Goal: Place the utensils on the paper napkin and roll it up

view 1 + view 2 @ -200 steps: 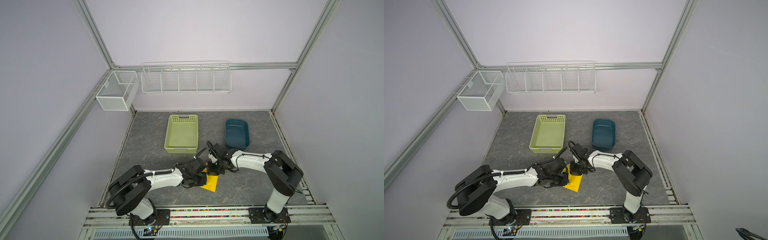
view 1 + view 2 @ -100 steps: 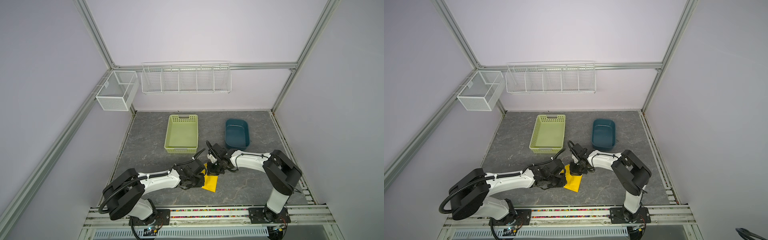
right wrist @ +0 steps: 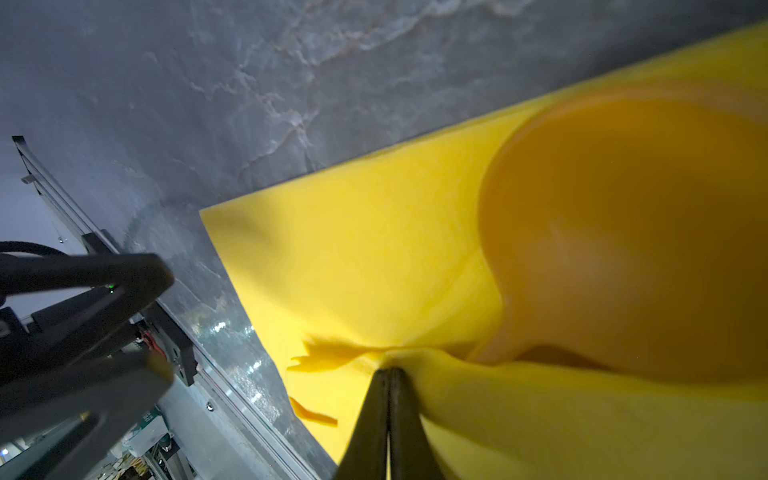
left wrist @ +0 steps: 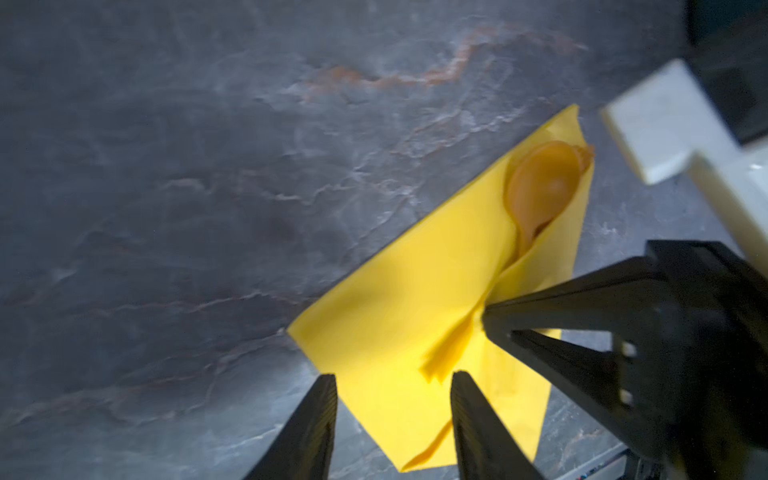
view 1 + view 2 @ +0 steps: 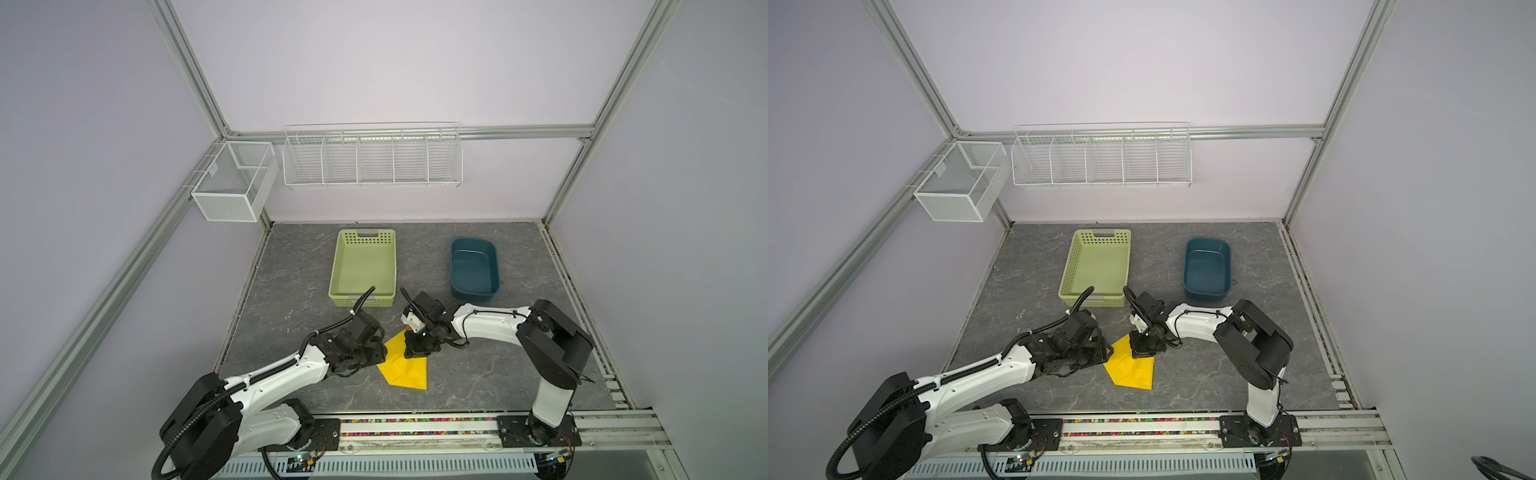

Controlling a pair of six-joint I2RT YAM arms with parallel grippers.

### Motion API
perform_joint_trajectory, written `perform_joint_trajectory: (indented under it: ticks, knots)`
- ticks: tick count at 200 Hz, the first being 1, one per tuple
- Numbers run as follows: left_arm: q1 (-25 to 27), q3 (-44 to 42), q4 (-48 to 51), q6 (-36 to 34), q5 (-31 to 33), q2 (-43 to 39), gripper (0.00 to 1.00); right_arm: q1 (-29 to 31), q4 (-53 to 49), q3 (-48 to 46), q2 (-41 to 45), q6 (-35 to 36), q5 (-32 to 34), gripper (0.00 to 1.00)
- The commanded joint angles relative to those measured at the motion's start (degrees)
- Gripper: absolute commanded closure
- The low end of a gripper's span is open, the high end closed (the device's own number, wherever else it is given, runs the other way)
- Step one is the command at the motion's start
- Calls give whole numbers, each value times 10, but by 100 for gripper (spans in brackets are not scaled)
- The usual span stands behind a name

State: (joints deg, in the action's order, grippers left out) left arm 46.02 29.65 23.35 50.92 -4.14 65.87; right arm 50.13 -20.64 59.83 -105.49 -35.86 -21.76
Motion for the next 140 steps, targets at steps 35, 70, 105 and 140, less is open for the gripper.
perform_joint_trajectory:
  ticks: [35,70,105,140]
  knots:
    - [-56,-71,-44,-3,-83,-39,43,6,-38,-1,-27,15,15,92]
    - [-85,-122,-146,11,-163,-37,39,6,-41,0,-27,12,18,92]
    - [-104,-143,-189,18,-202,-12,39,7,-43,0,-24,11,20,92]
    - [-111,-143,-201,14,-217,-5,39,8,-46,1,-24,9,21,92]
